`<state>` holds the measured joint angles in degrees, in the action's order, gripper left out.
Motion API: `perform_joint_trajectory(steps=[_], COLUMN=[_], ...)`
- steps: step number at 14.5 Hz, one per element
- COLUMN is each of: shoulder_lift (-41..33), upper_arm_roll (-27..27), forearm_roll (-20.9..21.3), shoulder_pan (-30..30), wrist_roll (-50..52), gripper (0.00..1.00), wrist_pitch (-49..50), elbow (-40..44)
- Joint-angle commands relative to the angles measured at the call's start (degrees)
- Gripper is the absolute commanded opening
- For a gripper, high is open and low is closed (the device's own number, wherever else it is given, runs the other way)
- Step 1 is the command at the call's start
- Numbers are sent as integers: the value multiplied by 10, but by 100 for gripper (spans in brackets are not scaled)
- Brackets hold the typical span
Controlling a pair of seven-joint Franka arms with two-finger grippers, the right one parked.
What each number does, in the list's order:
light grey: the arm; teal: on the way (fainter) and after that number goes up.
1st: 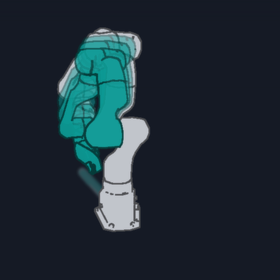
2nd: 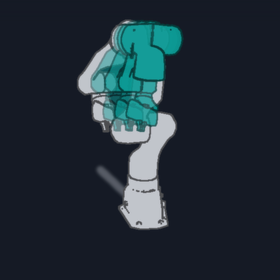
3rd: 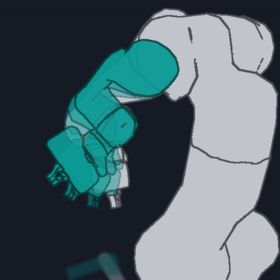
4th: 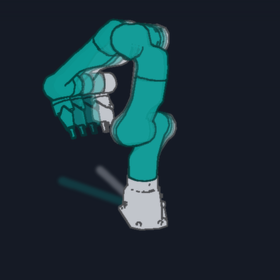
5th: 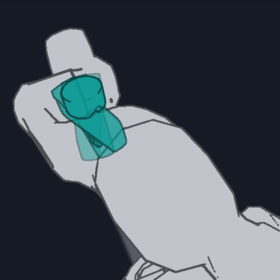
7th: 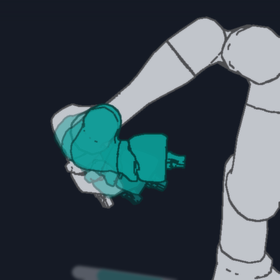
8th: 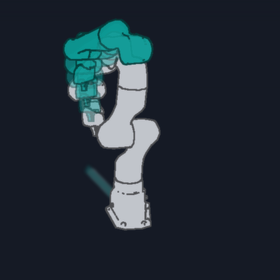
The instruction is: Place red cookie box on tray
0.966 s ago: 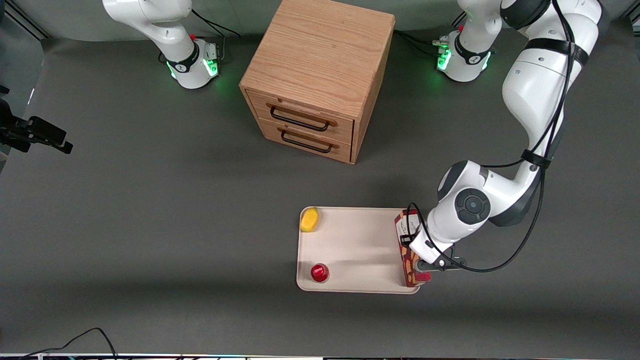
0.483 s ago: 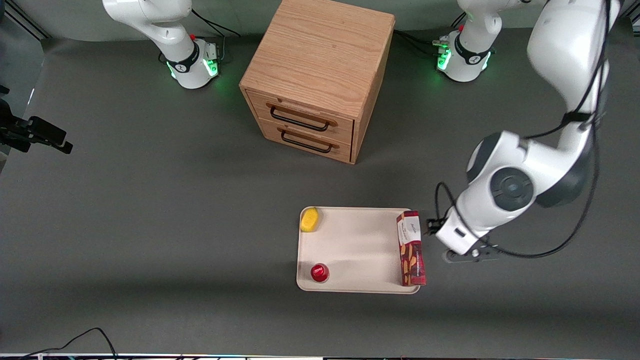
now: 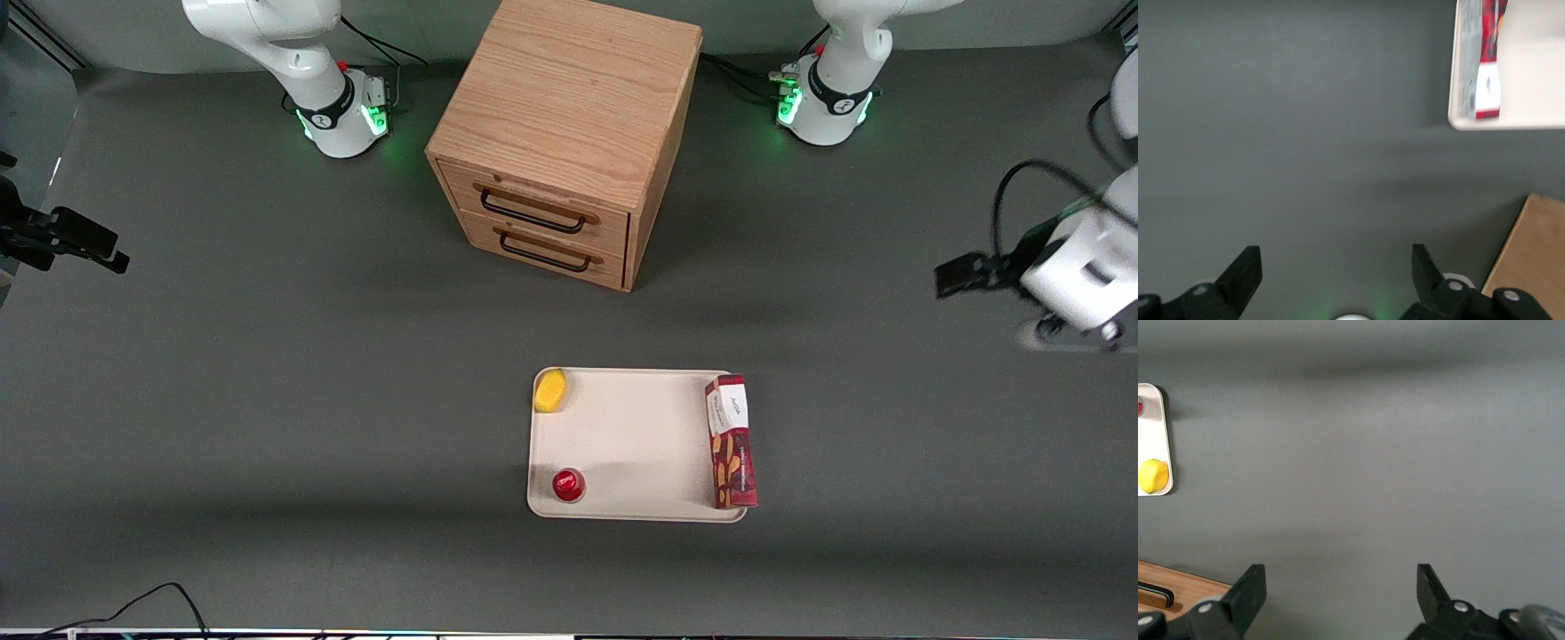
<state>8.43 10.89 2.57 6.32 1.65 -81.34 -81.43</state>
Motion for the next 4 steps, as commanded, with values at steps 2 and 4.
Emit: perform_joint_trajectory(steps=[2,4], shoulder_lift=[-47,-42], upper_arm_roll=[-40,-41], forearm_roll=[-14,-18], shoulder_pan=[-8,-9], wrist_roll=[-37,-37], gripper=[100,100], wrist_pitch=[42,41], elbow=[-22,-6])
